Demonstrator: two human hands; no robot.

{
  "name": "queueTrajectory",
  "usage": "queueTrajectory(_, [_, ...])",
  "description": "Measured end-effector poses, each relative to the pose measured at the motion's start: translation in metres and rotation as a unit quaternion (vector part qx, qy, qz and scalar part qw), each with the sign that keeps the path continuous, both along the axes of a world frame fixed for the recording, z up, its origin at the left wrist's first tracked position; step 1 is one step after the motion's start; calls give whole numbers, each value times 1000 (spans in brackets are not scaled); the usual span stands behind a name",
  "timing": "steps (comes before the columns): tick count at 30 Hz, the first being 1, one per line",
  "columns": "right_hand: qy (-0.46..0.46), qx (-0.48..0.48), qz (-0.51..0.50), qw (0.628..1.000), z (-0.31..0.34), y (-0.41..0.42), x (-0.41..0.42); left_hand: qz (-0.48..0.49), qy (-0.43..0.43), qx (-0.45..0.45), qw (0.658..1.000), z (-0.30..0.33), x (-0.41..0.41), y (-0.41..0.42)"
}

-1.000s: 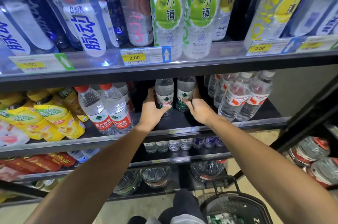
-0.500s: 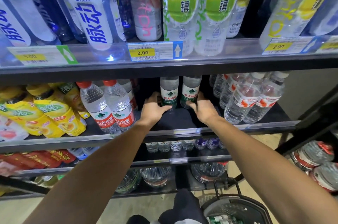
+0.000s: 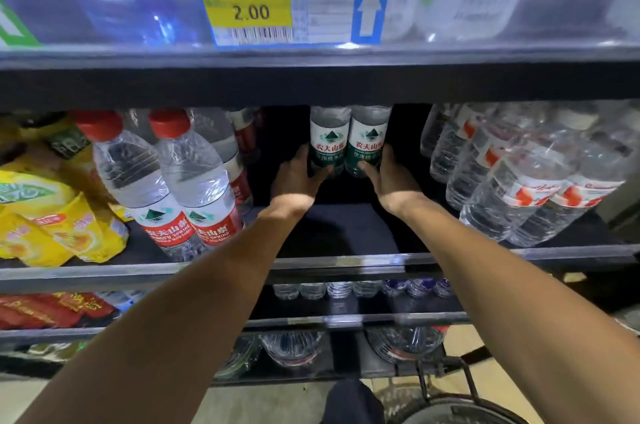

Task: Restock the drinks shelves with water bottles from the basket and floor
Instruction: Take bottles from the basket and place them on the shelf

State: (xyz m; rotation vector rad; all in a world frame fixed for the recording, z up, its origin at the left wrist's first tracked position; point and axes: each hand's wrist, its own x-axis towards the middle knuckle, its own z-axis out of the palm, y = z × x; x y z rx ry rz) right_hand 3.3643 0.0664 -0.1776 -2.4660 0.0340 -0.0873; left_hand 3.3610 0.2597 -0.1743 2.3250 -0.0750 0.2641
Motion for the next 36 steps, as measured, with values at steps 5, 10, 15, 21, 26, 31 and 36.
queueTrajectory(5, [-27,-27,15,999,0,-2,11,-1,-17,32,999,-3,14,-1])
queueTrajectory(10, [0,-136,21,990,9,-1,9,-9,17,69,997,5,16,0])
queueTrajectory(15, [81,-166,25,983,22,3,-32,-27,85,126,988,25,-9,7])
queueTrajectory(21, [154,-200,48,967,68,9,-105,-98,142,285,943,53,-71,6])
queueTrajectory(26, [85,-195,69,975,86,8,-180,-192,80,351,913,72,-119,16])
queueTrajectory(31, [42,-205,63,976,82,-2,-257,-278,70,386,877,70,-164,15])
queueTrajectory(36, [84,-167,29,982,70,-20,-354,-325,49,391,859,64,-235,1])
